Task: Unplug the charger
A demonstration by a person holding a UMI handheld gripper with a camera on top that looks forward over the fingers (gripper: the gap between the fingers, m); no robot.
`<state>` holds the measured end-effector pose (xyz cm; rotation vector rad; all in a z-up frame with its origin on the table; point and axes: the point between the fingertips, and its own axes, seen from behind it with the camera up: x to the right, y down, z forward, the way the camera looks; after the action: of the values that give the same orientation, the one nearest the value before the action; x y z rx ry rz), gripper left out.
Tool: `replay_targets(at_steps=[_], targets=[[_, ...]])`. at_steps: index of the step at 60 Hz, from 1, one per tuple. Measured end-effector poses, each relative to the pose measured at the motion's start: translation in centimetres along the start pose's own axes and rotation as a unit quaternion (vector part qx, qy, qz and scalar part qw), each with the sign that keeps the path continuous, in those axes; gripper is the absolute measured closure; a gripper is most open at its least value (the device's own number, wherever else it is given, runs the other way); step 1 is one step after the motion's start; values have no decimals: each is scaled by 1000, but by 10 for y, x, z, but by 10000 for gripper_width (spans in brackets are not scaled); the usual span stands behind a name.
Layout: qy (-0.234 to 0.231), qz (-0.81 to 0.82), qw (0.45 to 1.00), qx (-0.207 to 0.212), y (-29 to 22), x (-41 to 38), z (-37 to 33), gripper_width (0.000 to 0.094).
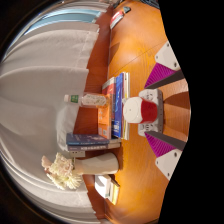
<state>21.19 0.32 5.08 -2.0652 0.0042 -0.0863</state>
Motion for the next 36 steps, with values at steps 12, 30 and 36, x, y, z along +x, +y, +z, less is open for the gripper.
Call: replay_targets(at_steps=[12,30,36], targets=[[-4,5,1000,22,-17,-4,43,425],[-41,73,994,-64,-11,-6,40,534],[-49,67,994,-67,-12,-4,36,536]])
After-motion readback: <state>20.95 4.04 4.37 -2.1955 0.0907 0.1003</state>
